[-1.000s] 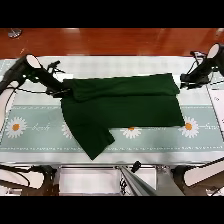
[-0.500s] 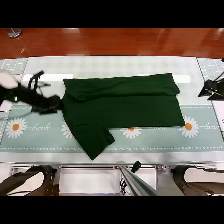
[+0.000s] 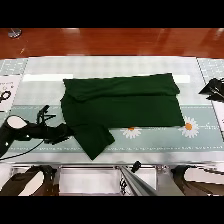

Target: Fold the shirts.

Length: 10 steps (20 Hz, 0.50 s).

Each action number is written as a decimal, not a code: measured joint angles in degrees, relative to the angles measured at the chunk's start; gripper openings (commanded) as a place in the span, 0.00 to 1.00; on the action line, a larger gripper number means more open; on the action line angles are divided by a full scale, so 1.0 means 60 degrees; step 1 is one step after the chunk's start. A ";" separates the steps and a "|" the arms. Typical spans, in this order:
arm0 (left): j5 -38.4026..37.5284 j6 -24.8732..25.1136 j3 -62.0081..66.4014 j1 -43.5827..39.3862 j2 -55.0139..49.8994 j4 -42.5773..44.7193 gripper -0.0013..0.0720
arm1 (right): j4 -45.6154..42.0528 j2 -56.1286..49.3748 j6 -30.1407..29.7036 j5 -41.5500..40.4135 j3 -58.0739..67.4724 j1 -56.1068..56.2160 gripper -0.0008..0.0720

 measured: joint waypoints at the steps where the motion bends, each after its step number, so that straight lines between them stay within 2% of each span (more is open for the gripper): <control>1: 0.0262 0.0113 -0.0270 0.0007 0.0022 -0.0346 0.75 | 0.0044 0.0007 -0.0004 0.0004 -0.0004 0.0000 0.75; 4: 0.0940 0.0317 -0.0838 -0.0004 0.0069 -0.1337 0.75 | 0.0124 0.0011 -0.0018 0.0047 -0.0015 -0.0011 0.75; 5: 0.1137 0.0350 -0.0969 -0.0055 0.0069 -0.1552 0.71 | 0.0149 0.0011 -0.0022 0.0044 -0.0015 -0.0011 0.75; 7: 0.1767 0.0419 -0.1133 -0.0270 0.0000 -0.1814 0.50 | 0.0168 0.0011 -0.0040 0.0058 -0.0015 -0.0011 0.75; 8: 0.2073 0.0430 -0.1184 -0.0415 -0.0073 -0.1967 0.49 | 0.0168 0.0011 -0.0047 0.0062 -0.0015 -0.0011 0.75; 10: 0.2816 0.0463 -0.1239 -0.0769 -0.0280 -0.2382 0.11 | 0.0171 0.0011 -0.0073 0.0080 -0.0015 -0.0011 0.75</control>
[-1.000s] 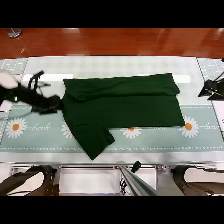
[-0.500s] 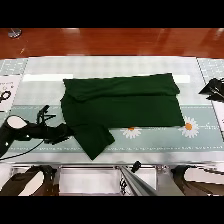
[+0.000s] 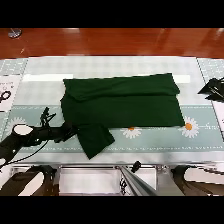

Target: Fold the shirts.

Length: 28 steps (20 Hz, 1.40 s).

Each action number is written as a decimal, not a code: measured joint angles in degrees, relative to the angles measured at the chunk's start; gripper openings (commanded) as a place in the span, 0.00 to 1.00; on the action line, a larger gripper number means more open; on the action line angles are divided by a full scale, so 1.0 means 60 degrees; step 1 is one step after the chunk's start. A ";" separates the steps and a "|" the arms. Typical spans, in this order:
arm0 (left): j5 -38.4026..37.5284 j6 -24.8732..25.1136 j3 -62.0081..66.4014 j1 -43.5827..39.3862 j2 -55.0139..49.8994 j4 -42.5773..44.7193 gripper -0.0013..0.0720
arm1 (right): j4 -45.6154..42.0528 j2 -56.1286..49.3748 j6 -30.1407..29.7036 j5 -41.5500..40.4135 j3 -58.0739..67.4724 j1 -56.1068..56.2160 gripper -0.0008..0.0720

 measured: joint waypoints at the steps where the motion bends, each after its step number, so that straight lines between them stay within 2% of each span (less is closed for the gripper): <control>1: 0.0248 0.0018 -0.0025 -0.0160 -0.0135 -0.0135 0.05 | -0.0015 0.0000 -0.0011 0.0007 0.0000 0.0000 0.75; 7: 0.0539 0.0321 -0.0051 -0.0568 -0.0546 -0.0681 0.05 | -0.0998 0.0004 -0.0095 0.0142 -0.0342 -0.0055 0.76; 9: 0.0506 0.0404 -0.0062 -0.0605 -0.0579 -0.0707 0.05 | -0.1064 0.0004 -0.0211 0.0135 -0.0790 -0.0062 0.83; 18: 0.0357 0.0565 -0.0066 -0.0634 -0.0616 -0.0652 0.05 | -0.0120 0.0007 -0.1202 -0.0423 -0.2943 -0.0073 0.83; 25: 0.0361 0.0565 -0.0066 -0.0637 -0.0616 -0.0645 0.05 | 0.0284 0.0007 -0.1475 -0.0889 -0.4065 0.0058 0.82; 26: 0.0364 0.0565 -0.0066 -0.0637 -0.0616 -0.0645 0.05 | 0.0346 0.0018 -0.1512 -0.0892 -0.4164 0.0178 0.77; 28: 0.0364 0.0568 -0.0069 -0.0637 -0.0616 -0.0645 0.05 | 0.0357 0.0015 -0.1552 -0.1049 -0.4302 0.0521 0.50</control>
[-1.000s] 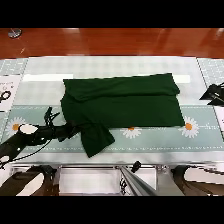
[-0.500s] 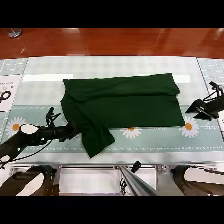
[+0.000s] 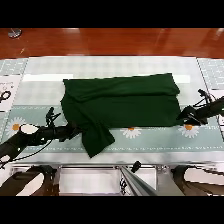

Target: Fold the shirts.

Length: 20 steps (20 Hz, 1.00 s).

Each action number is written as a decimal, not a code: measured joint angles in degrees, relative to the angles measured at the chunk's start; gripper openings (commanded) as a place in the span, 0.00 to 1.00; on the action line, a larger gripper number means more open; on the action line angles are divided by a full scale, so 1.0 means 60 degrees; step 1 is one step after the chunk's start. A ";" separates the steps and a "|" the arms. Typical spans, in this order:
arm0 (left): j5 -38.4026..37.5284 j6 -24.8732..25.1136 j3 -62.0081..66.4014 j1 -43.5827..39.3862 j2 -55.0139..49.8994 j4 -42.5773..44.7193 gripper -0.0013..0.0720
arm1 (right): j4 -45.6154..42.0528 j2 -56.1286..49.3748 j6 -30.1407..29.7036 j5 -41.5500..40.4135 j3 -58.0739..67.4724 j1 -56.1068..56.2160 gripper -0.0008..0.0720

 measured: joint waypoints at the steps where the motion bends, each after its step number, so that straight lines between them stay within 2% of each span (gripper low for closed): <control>1: 0.0004 0.0000 0.0004 0.0000 0.0000 0.0000 0.05 | -0.0007 -0.0007 0.0004 -0.0193 -0.0040 0.0189 0.31; 2: 0.0004 0.0018 0.0004 0.0004 0.0000 0.0000 0.05 | -0.0022 -0.0011 0.0022 -0.0393 -0.0073 0.0393 0.07; 3: 0.0000 0.0124 0.0004 0.0000 0.0000 0.0000 0.05 | -0.0018 -0.0015 0.0127 -0.0590 -0.0084 0.0565 0.04; 8: -0.0310 0.0729 0.0506 0.0280 0.0040 0.0390 0.05 | 0.0015 0.0259 0.0313 -0.0954 0.0291 0.1060 0.04; 12: -0.0794 0.1122 0.2317 0.0940 0.0153 0.0226 0.05 | 0.0361 0.0812 0.0346 -0.1552 0.1311 0.1155 0.04; 14: -0.0601 0.1279 0.3428 0.1217 0.0000 0.0106 0.05 | 0.0619 0.0918 0.0375 -0.2000 0.1785 0.1209 0.04; 20: -0.1075 0.1450 0.6175 0.1242 -0.1963 0.0055 0.05 | 0.0721 0.0361 0.0379 -0.3508 0.2776 0.1887 0.04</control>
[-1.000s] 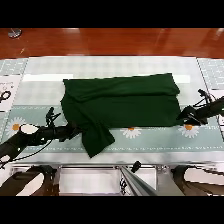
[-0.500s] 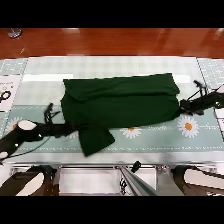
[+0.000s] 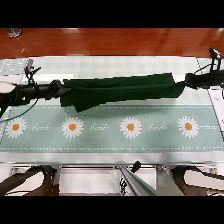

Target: Fold the shirts.

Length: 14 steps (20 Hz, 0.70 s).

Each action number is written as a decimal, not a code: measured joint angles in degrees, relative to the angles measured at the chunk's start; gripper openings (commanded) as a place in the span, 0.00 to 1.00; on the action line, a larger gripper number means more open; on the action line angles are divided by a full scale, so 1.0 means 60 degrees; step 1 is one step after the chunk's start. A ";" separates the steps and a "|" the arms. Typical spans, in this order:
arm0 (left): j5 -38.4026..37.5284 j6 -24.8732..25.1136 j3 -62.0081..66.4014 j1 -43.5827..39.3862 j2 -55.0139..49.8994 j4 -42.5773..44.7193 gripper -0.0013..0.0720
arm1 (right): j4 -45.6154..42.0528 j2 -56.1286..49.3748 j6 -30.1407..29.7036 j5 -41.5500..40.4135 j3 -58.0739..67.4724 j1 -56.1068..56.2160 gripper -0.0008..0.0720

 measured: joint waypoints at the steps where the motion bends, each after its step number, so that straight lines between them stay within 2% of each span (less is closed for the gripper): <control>1: -0.0142 0.0022 0.0415 0.0000 -0.0444 0.0000 0.05 | 0.0000 -0.0186 0.0036 -0.0229 0.0157 0.0109 0.04; 9: -0.0302 -0.0219 0.3162 0.0055 -0.3435 -0.0018 0.05 | 0.0364 -0.2076 0.0586 -0.1512 0.1574 0.0448 0.04; 14: -0.0313 -0.0310 0.4156 0.0058 -0.4590 -0.0029 0.05 | 0.0856 -0.2962 0.0678 -0.2033 0.1898 0.0477 0.04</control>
